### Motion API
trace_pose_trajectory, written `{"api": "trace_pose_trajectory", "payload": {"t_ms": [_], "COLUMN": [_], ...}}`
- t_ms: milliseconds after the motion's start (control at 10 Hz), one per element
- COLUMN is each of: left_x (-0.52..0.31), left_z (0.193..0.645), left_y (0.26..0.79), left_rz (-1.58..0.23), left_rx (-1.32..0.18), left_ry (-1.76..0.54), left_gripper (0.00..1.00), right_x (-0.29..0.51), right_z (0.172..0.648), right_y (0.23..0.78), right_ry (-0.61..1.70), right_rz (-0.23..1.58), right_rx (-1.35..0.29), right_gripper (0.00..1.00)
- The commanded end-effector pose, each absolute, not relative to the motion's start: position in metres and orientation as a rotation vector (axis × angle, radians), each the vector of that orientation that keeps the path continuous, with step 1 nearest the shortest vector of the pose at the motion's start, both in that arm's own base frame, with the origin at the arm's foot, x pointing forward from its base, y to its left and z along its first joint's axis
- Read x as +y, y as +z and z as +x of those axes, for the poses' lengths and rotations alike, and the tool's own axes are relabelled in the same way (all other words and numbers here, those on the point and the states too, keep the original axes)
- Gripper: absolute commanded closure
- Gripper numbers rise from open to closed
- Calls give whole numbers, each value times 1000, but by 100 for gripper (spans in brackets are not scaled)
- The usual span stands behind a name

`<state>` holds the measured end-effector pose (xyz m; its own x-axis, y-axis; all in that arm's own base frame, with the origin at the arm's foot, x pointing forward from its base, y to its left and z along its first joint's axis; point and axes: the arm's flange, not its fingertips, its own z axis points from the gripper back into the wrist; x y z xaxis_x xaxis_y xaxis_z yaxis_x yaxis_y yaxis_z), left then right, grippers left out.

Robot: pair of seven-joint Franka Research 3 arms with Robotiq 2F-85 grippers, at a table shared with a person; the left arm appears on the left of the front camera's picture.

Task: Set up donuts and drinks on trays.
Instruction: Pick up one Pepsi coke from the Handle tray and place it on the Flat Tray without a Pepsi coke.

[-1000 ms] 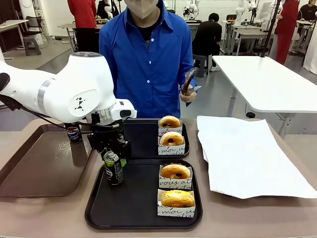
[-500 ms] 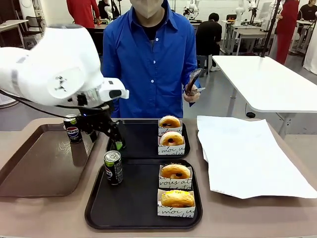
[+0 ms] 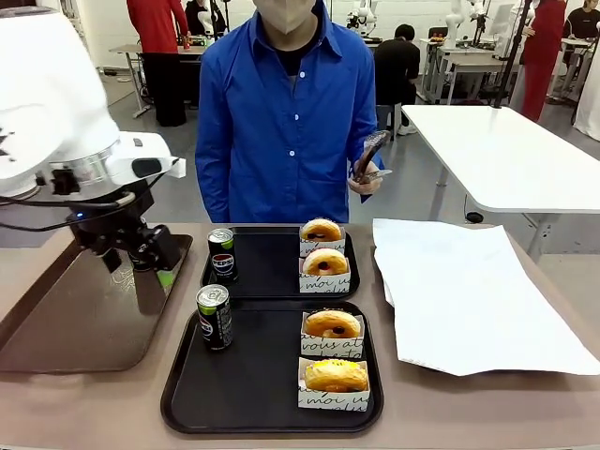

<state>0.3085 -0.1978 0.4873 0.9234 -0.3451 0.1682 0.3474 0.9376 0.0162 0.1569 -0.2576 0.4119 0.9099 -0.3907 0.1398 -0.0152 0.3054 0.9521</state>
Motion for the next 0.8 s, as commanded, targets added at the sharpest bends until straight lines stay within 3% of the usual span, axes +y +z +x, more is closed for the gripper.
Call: {"api": "trace_pose_trajectory", "payload": {"t_ms": [0, 700], "left_x": [-208, -206], "left_z": [319, 317], "left_y": [489, 489], "left_rz": [-28, -20], "left_rx": [-184, -174], "left_ry": [-366, -363], "left_gripper": [0, 0], "right_x": [-257, -257], "right_z": [156, 156], "right_y": [413, 413], "right_ry": [-242, -242], "right_rz": [1255, 1255], "right_rx": [-393, -393], "right_gripper": [0, 0]}}
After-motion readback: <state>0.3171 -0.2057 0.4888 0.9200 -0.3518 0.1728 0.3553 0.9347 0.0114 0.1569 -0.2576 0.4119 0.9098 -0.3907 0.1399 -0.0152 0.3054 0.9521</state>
